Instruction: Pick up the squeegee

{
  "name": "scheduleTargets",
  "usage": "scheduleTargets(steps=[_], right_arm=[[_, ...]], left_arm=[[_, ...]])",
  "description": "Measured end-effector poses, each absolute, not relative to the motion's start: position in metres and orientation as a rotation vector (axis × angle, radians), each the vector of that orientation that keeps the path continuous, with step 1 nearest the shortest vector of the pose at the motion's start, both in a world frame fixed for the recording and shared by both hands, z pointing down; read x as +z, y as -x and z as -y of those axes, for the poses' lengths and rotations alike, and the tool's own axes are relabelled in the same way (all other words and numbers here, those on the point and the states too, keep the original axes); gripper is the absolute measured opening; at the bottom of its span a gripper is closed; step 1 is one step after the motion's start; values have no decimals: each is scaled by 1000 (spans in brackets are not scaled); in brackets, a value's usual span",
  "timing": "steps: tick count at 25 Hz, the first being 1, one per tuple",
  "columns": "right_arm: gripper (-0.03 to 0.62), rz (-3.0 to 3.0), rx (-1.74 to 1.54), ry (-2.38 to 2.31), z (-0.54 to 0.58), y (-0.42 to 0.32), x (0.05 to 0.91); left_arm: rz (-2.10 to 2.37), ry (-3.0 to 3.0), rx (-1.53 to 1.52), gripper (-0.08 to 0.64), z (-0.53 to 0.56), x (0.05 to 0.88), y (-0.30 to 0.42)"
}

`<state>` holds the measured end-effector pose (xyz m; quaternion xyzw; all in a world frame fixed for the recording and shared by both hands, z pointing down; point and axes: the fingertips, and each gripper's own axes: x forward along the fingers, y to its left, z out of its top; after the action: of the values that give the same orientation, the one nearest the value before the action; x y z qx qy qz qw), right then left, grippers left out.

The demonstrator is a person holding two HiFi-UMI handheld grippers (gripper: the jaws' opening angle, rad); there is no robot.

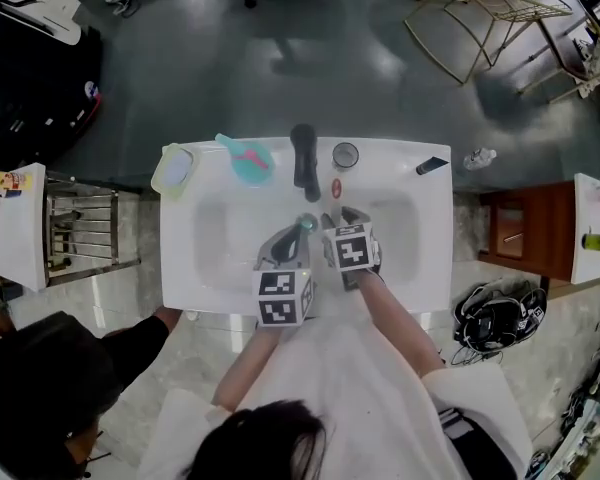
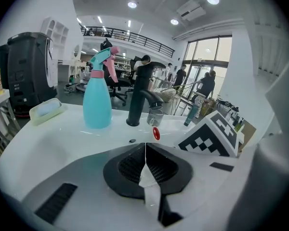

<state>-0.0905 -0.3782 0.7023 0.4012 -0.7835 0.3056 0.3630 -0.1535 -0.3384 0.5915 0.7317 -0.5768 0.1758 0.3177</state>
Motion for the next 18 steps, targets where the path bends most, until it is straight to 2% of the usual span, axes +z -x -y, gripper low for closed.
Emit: scheduleTargets(steps=[5,18], right_arm=[[121,2015,806,-1036,377,93,704],[103,2015,861,-1073,377,93,701]], left_arm=[[1512,-1924,470,28,337,596,157],[1514,-1926,480,28,334,596,163]])
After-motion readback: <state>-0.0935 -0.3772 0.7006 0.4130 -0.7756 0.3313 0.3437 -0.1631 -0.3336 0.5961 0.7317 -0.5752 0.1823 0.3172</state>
